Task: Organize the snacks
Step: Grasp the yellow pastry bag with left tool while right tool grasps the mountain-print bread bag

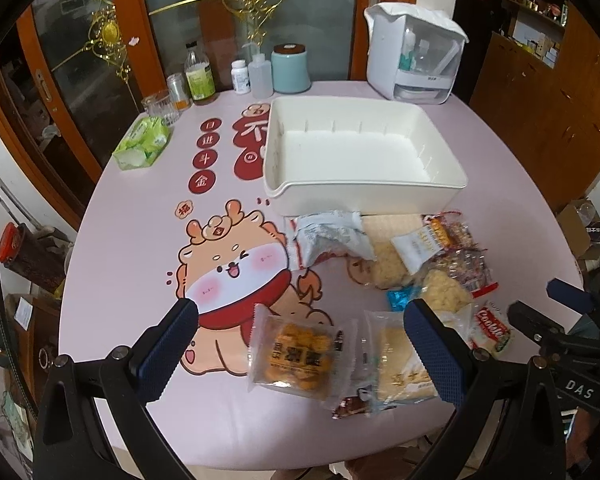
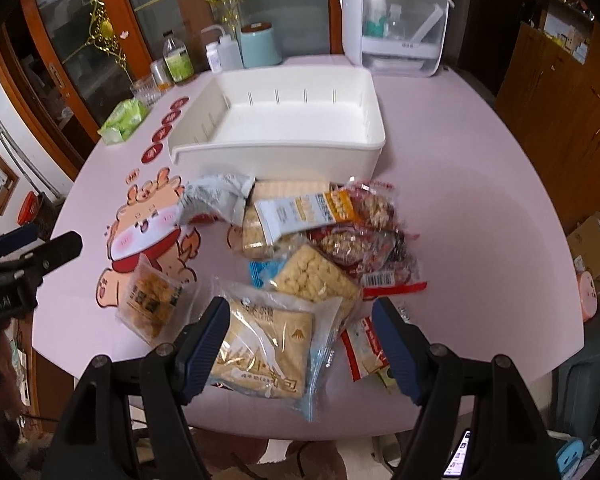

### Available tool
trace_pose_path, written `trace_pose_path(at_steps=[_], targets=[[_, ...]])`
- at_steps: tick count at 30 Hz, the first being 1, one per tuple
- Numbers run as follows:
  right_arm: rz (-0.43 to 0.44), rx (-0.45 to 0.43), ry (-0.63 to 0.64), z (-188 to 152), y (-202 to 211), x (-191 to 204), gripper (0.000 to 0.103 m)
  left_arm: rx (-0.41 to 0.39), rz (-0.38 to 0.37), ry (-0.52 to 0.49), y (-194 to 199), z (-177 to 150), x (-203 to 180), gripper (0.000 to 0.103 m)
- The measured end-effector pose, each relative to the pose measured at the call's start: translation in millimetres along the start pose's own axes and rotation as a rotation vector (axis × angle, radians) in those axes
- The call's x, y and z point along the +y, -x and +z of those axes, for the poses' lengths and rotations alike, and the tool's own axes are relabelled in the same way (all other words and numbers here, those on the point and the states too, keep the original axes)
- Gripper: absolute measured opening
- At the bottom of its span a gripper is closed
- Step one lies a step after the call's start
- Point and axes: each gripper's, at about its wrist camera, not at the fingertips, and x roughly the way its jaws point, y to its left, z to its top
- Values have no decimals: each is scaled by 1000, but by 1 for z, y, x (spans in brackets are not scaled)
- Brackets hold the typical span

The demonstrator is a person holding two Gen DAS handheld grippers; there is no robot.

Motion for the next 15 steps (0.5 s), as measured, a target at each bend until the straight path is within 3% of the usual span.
trace_pose_path(at_steps=[9, 15], targets=[[63, 108, -30, -18, -47, -4, 74, 109, -29, -37, -50, -17, 31, 102], [110, 176, -56, -31, -81, -5, 74, 266, -176, -30, -96, -34, 45, 102]])
